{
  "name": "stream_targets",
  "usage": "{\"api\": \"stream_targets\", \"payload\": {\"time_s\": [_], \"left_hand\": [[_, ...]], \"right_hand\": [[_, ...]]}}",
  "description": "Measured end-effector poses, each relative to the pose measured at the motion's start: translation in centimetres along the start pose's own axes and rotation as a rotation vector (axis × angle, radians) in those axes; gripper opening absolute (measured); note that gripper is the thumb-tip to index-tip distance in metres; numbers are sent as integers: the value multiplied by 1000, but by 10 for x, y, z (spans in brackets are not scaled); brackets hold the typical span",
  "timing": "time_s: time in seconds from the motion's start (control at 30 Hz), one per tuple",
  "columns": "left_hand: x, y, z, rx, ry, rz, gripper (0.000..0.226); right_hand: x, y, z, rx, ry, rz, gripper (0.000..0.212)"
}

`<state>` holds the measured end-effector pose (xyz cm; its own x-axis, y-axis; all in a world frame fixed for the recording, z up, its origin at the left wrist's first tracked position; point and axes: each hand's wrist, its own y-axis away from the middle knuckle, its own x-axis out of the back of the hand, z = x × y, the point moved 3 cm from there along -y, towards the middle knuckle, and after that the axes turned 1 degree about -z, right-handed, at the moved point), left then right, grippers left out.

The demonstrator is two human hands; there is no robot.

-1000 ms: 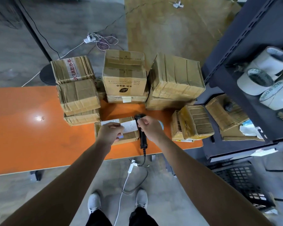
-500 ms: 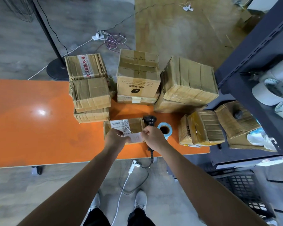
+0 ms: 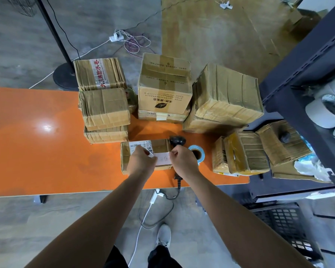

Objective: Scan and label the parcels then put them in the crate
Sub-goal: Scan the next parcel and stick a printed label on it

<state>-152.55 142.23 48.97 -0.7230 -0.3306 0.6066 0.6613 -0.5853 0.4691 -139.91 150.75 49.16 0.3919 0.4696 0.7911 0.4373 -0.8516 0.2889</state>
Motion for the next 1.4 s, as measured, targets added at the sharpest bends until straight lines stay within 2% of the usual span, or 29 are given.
{"api": "stream_targets", "payload": {"time_s": [0.57, 0.73, 1.03, 1.1, 1.17, 1.27, 1.33, 1.4], "left_hand": [[-20, -8, 0, -117, -173, 50, 12], [-21, -10, -2, -150, -285, 22, 27], [-20, -10, 1, -124, -362, 25, 38], [-14, -8, -2, -165, -430, 66, 46], [-4, -5, -12, -219, -494, 174, 54], [14, -1, -32, -165, -417, 262, 77], [22, -3, -45, -33, -285, 201, 92], [23, -10, -56, 81, -79, 93, 94]], "right_hand": [[-5, -5, 0, 0, 253, 64, 20], [-9, -6, -2, -23, 352, 42, 22], [-7, -7, 1, -117, 380, 19, 29], [-8, -6, 1, -106, 384, -20, 29], [-11, -4, 1, -80, 350, -51, 28], [-14, -1, 2, -72, 273, -108, 27], [-15, 1, 2, -67, 229, -124, 27], [-16, 2, 0, -48, 180, -131, 27]]}}
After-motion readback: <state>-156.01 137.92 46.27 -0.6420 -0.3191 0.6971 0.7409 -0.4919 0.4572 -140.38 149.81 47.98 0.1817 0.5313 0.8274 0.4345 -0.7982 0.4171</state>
